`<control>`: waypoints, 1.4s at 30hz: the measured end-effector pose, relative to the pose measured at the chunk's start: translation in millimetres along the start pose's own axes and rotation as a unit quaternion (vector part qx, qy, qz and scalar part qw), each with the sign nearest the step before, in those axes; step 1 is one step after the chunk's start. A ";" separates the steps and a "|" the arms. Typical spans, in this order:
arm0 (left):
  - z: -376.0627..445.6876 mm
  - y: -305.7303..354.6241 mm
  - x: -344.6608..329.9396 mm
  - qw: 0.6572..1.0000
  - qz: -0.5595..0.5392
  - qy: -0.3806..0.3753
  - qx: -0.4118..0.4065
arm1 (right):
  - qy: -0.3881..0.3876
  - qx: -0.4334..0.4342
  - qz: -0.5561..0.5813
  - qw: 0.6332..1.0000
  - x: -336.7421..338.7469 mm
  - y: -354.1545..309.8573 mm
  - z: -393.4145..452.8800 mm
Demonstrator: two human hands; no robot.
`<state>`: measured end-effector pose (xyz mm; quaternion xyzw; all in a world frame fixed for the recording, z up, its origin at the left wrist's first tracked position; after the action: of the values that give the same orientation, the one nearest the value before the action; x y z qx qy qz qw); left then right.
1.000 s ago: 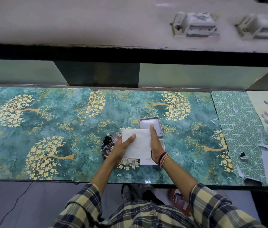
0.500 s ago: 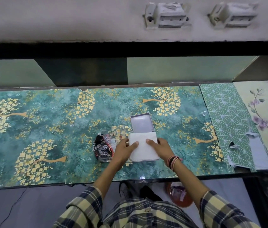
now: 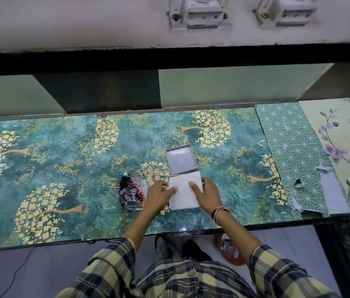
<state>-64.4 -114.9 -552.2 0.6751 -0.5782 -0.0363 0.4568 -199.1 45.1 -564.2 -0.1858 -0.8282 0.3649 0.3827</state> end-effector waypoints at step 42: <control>7.0 23.9 -40.1 0.809 0.528 -0.029 -0.257 | -0.178 0.179 -0.508 0.823 -24.0 -32.4 -3.4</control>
<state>-99.5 -84.2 -559.7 0.1220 -0.8282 0.0432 0.5453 -182.1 11.0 -550.5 0.4013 -0.7788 0.2877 0.3868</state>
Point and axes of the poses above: each hand's wrist, its own z-axis towards the middle knuckle, its own x-axis out of the back of the hand, y = z × x, the point moved 7 cm from there along z, towards the middle knuckle, and after that the axes turned 7 degrees about z, right-handed, at the moved point
